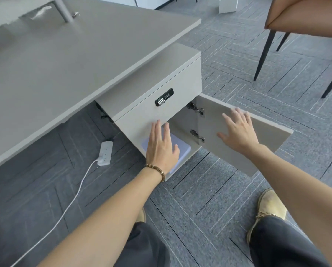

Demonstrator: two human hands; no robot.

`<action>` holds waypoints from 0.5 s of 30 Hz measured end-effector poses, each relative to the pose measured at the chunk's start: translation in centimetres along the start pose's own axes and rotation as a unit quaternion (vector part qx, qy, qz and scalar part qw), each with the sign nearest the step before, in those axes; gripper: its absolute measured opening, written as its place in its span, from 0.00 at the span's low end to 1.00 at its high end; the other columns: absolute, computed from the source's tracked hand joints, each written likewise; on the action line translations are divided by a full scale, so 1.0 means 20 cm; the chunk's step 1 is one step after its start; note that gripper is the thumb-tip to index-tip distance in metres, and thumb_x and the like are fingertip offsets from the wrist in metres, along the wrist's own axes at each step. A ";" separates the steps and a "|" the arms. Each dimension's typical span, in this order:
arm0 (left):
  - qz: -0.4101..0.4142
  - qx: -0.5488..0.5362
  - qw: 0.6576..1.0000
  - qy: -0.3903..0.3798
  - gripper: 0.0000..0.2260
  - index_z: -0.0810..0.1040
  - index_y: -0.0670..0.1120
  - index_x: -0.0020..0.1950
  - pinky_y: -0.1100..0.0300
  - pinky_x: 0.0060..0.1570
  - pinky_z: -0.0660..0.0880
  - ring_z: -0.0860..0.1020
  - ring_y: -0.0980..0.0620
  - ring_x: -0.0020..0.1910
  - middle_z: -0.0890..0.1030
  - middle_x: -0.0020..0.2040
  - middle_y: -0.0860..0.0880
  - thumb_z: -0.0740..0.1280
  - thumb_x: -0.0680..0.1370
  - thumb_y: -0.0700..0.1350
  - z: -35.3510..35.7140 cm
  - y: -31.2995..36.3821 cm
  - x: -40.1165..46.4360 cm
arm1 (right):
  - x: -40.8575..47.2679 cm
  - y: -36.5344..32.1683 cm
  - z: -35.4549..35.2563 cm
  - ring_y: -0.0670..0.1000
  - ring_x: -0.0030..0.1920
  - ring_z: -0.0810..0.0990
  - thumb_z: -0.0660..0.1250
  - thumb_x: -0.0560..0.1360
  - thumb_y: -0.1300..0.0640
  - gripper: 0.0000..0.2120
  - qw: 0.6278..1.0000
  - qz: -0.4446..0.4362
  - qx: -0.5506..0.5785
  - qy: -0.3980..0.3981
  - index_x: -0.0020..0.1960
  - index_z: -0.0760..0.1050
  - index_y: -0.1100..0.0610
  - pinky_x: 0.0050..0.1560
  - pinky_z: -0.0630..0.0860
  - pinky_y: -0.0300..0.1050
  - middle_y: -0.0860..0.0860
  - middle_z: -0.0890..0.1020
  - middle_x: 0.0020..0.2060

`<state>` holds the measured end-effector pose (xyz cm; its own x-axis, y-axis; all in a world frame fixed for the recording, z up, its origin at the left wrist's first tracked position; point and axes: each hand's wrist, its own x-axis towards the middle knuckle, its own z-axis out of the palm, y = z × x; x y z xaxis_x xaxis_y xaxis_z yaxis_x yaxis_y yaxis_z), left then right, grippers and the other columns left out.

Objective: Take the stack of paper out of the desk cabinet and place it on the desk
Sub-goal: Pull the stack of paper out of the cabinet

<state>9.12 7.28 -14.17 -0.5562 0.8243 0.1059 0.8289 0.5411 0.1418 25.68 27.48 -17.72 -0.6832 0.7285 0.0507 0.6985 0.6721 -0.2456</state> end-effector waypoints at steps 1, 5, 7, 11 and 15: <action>-0.018 -0.021 0.999 -0.015 0.33 0.54 0.39 0.79 0.47 0.78 0.54 0.49 0.41 0.80 0.53 0.80 0.38 0.63 0.79 0.48 0.07 -0.01 0.00 | 0.00 -0.04 0.03 0.65 0.74 0.66 0.69 0.75 0.47 0.31 0.998 -0.022 0.040 0.031 0.72 0.70 0.61 0.76 0.57 0.61 0.64 0.70 0.72; -0.105 -0.088 0.989 -0.057 0.30 0.58 0.38 0.77 0.49 0.70 0.68 0.59 0.42 0.77 0.60 0.77 0.39 0.64 0.79 0.46 0.35 -0.09 0.01 | 0.03 -0.17 0.22 0.66 0.56 0.80 0.69 0.76 0.52 0.20 0.989 -0.022 0.137 0.051 0.63 0.78 0.63 0.58 0.76 0.58 0.62 0.81 0.59; -0.125 -0.102 0.984 -0.078 0.29 0.60 0.38 0.76 0.50 0.65 0.73 0.63 0.42 0.75 0.61 0.76 0.39 0.65 0.79 0.46 0.50 -0.12 0.02 | 0.06 -0.21 0.34 0.66 0.54 0.80 0.67 0.78 0.50 0.20 0.991 -0.014 0.135 -0.004 0.62 0.77 0.63 0.54 0.77 0.58 0.62 0.80 0.58; -0.187 -0.151 0.964 -0.118 0.30 0.60 0.40 0.76 0.51 0.64 0.71 0.65 0.42 0.73 0.64 0.74 0.39 0.66 0.78 0.47 0.78 -0.19 0.07 | 0.15 -0.20 0.59 0.66 0.55 0.80 0.63 0.79 0.46 0.23 0.988 -0.020 0.140 -0.062 0.67 0.73 0.60 0.52 0.78 0.58 0.60 0.78 0.60; -0.245 -0.175 0.945 -0.127 0.29 0.61 0.41 0.75 0.52 0.54 0.74 0.69 0.41 0.68 0.68 0.69 0.39 0.67 0.78 0.48 1.00 -0.26 0.13 | 0.27 -0.18 0.82 0.68 0.57 0.79 0.64 0.79 0.45 0.25 0.981 -0.018 0.144 -0.127 0.71 0.70 0.58 0.54 0.78 0.61 0.61 0.75 0.64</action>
<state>4.51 9.98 -34.30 -0.7984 0.5274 -0.2905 0.3811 0.8161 0.4344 15.86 26.83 -32.40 -0.7631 0.6238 -0.1689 0.6082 0.6049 -0.5140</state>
